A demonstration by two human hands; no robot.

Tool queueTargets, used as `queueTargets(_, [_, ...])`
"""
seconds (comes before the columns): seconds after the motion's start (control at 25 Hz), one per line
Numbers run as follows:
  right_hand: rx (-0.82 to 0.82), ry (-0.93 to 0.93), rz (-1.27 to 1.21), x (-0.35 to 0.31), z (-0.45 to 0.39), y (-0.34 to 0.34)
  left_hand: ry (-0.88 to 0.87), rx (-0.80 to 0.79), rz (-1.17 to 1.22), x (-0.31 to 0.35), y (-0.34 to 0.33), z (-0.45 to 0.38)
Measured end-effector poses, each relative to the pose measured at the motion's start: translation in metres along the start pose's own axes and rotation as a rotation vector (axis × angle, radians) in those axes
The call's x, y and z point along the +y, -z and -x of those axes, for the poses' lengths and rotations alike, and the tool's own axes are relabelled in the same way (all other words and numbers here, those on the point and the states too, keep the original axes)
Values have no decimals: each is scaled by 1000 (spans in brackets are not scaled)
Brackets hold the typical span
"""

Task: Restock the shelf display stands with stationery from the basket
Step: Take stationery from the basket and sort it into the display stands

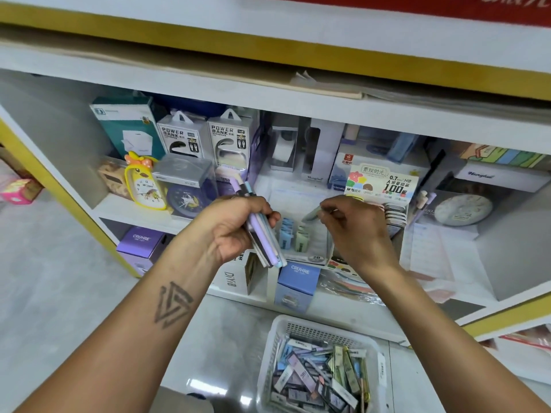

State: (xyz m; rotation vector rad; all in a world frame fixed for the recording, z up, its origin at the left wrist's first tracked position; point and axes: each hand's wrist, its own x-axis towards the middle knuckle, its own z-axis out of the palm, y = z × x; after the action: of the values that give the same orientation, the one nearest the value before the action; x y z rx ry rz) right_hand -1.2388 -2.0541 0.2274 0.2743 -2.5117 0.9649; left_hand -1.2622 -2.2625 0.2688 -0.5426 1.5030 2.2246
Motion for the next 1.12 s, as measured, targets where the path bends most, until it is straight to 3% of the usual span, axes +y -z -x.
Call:
queueTargets(0.6, [-306,118,242,6,-2,-14,29,-79,-3,-2,-9,6])
queueTargets(0.68, [-244,19,93,0,-3,-11,28,-120,24,-1,-14,7])
queueTargets(0.72, [-219,-115,-64,-3,-4,-7,26,-136,65,-1,-17,7])
queueTargets(0.84, [-374,-527,-649,-12,-5,9,8,-180,185,-3,-29,8])
queueTargets(0.96, [-544,-638,-925,-15,4,23,-4,-214,211,-10,-42,5])
queueTargets(1.12, [-449,-707,-1013,-9,9,37,-15,-282,254,-20,-60,1])
